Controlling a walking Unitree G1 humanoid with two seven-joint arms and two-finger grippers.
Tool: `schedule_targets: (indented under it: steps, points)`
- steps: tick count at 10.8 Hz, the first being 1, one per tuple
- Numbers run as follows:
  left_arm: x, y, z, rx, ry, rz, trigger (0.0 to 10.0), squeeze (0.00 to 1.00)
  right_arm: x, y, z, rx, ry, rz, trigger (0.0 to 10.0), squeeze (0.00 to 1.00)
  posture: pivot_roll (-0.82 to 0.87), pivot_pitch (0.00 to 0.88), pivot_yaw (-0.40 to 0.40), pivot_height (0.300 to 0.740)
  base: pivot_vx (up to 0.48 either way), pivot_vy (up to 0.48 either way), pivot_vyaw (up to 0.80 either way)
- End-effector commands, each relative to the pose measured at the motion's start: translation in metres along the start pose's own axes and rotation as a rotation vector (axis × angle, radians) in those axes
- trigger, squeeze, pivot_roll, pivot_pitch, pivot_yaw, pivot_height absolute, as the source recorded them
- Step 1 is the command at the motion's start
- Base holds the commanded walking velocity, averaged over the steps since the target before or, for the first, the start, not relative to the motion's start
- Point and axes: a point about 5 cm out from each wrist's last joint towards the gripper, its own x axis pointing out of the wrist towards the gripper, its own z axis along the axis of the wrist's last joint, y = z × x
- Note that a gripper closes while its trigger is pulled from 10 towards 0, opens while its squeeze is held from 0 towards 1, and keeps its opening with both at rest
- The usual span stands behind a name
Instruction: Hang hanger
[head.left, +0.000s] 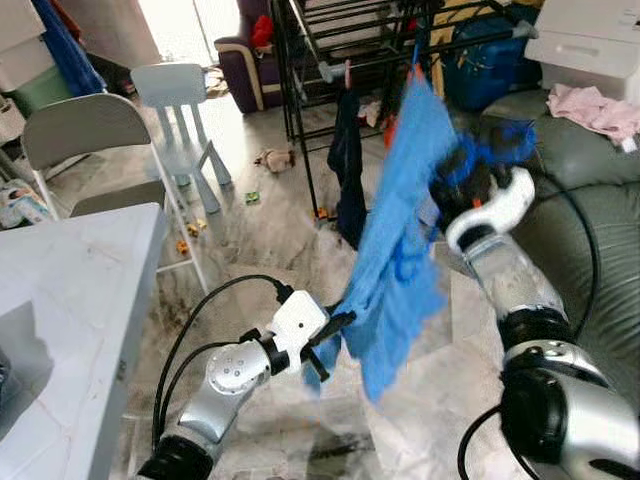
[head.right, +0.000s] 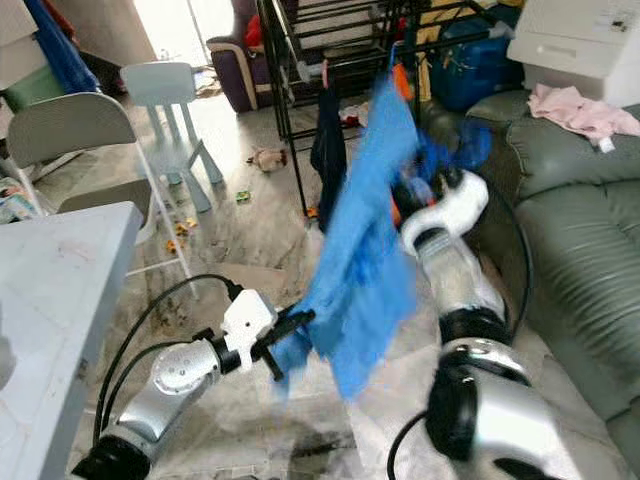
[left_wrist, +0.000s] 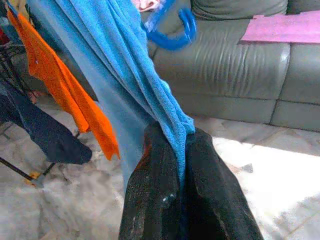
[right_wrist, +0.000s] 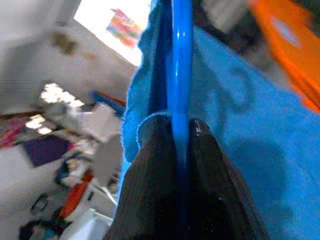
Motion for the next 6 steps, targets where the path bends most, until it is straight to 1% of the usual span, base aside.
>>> schedule_targets:
  steps: [1,2,3,4,5,6]
  points:
    - [-0.011,-0.008,-0.026,-0.004,0.128,-0.034,10.0,0.00,0.007,0.044,0.041,-0.093,-0.167,0.199,10.0,0.00,-0.10,0.000,0.113,0.740,0.000,0.000,0.00]
    - [-0.009,-0.007,-0.026,0.024,0.138,-0.026,10.0,0.00,0.007,0.054,0.036,-0.145,-0.143,0.255,10.0,0.00,-0.10,0.000,0.111,0.740,0.000,0.000,0.00]
    - [-0.001,-0.003,-0.026,0.033,0.159,0.046,10.0,0.00,0.002,0.065,0.012,-0.424,-0.078,0.307,10.0,0.00,-0.11,0.000,0.108,0.740,0.000,0.000,0.00]
    - [0.002,-0.003,-0.027,0.034,0.162,0.052,10.0,0.19,-0.003,0.065,0.005,-0.483,-0.057,0.323,10.0,0.00,-0.11,0.000,0.106,0.740,0.000,0.000,0.00]
    - [0.006,-0.009,-0.028,0.042,0.158,0.036,10.0,1.00,-0.013,0.060,-0.009,-0.581,-0.010,0.339,10.0,0.00,-0.11,0.000,0.104,0.740,0.000,0.000,0.00]
    - [0.008,-0.013,-0.030,0.063,0.164,0.021,10.0,1.00,-0.020,0.053,-0.015,-0.631,0.002,0.320,10.0,0.00,-0.12,0.000,0.104,0.740,0.000,0.000,0.00]
